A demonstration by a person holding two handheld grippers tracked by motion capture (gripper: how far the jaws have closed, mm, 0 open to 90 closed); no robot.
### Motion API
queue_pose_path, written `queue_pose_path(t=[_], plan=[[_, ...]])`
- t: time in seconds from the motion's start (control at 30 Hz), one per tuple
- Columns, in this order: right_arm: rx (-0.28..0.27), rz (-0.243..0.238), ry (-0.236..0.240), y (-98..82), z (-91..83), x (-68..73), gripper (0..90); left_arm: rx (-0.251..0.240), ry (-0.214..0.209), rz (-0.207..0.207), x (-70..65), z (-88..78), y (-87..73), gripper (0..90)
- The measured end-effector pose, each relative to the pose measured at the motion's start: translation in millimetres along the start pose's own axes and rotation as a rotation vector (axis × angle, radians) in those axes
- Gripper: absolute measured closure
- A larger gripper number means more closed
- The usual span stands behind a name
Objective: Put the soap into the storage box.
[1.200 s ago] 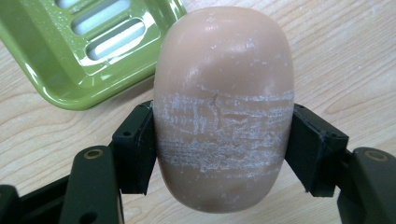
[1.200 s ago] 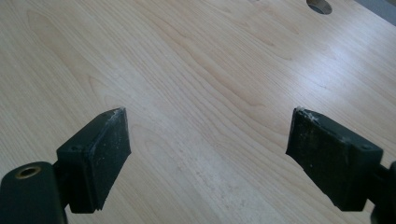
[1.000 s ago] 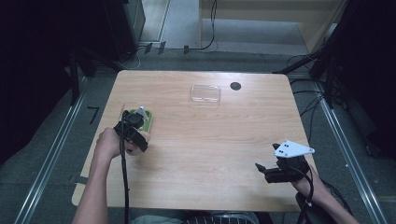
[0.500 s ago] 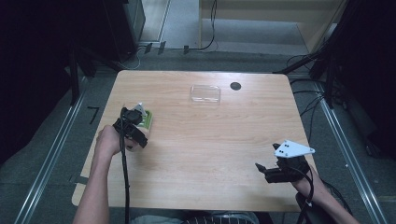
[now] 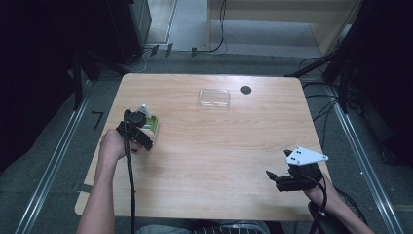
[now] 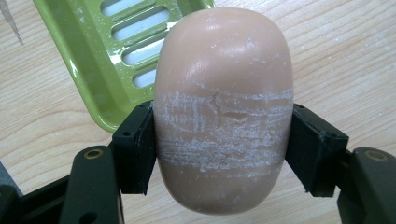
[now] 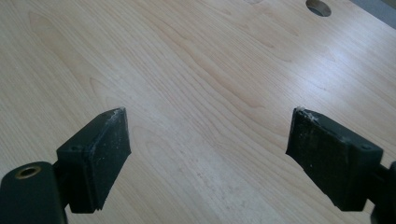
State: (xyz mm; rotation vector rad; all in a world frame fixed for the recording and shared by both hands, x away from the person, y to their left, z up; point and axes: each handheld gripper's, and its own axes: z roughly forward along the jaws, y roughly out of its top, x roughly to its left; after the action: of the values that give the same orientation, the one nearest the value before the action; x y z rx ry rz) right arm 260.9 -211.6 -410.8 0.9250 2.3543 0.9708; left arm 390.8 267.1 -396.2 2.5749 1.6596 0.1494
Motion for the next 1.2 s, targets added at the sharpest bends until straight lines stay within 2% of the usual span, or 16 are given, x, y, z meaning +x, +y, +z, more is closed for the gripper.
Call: queue_pose_path(t=[0.57,0.9,1.2], plan=[[-0.002,0.008,-0.001,-1.0,0.4,-1.4,13.4,-0.038,0.031,-0.044,6.7,0.4,9.6,33.5],[0.001,0.009,0.0,-1.1,0.3,-1.5,13.4,-0.067,0.051,-0.055,7.3,2.4,18.8,33.5],[0.003,0.011,0.001,-1.1,0.4,-1.8,13.4,-0.076,0.046,-0.08,14.8,5.5,21.2,33.5]])
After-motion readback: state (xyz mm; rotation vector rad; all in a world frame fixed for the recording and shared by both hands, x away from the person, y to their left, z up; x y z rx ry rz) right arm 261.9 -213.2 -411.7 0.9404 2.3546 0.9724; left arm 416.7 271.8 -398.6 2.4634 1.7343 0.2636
